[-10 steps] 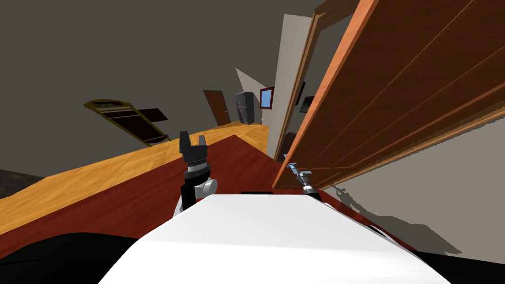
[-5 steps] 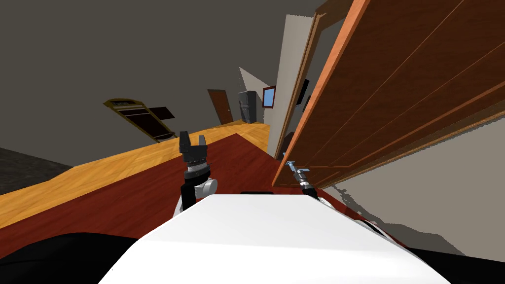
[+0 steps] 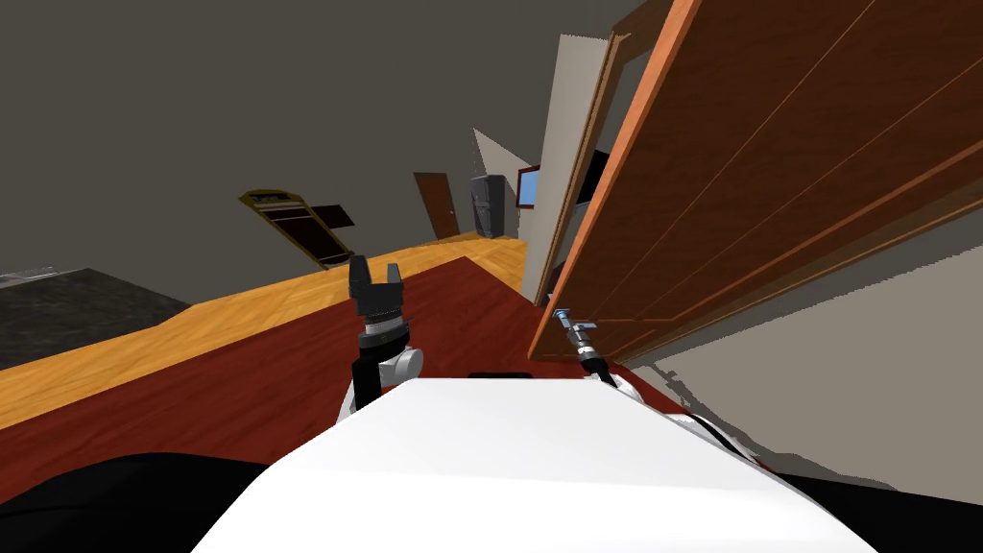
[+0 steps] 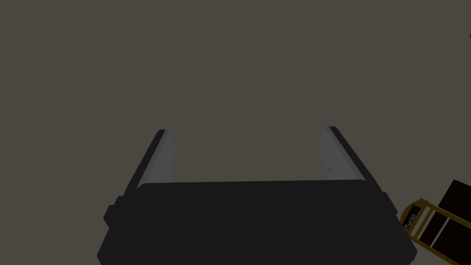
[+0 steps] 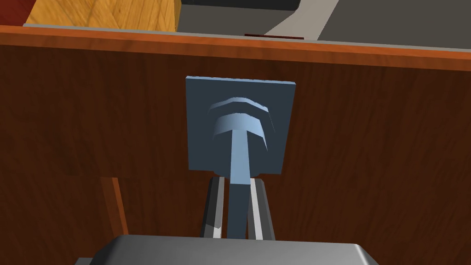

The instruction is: Pull the door open

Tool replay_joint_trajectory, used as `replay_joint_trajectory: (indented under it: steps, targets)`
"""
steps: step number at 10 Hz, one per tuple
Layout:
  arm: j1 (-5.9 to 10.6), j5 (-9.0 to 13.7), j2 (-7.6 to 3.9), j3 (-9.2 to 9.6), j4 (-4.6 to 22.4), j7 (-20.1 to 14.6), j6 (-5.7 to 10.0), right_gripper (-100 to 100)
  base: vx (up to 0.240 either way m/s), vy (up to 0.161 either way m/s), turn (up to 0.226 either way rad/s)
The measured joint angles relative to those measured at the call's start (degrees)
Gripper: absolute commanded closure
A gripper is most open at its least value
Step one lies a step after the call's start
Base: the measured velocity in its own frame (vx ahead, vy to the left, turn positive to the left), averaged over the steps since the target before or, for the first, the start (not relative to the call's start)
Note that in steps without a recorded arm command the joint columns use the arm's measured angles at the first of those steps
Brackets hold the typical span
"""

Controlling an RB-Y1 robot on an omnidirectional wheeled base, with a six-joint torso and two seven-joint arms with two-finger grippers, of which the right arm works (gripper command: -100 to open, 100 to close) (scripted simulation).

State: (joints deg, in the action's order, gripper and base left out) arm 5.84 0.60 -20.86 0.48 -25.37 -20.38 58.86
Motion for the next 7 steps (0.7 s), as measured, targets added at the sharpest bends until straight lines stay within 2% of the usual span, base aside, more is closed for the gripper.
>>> replay_joint_trajectory:
  steps: [1, 2, 4, 5, 6, 7]
  targets:
    - [-0.99, -0.16, 0.33, -0.12, -2.94, 0.13, -2.04, 100, -0.108, -0.066, 0.034]
    - [-0.26, -0.29, 0.75, -0.09, -2.5, 0.36, -2.38, 100, -0.033, -0.018, -0.001]
    - [1.53, -0.37, 1.04, -0.12, 0.79, 0.55, -0.96, 100, -0.011, -0.011, 0.01]
    - [1.56, -0.38, 1.06, -0.12, 0.93, 0.57, -0.92, 100, -0.133, -0.039, 0.184]
    - [0.97, -0.46, 0.41, -0.03, 0.68, 0.16, -0.16, 100, -0.201, -0.041, 0.199]
    - [1.2, -0.57, -0.3, 0.11, 1.92, -0.51, 1.28, 100, -0.176, -0.048, 0.139]
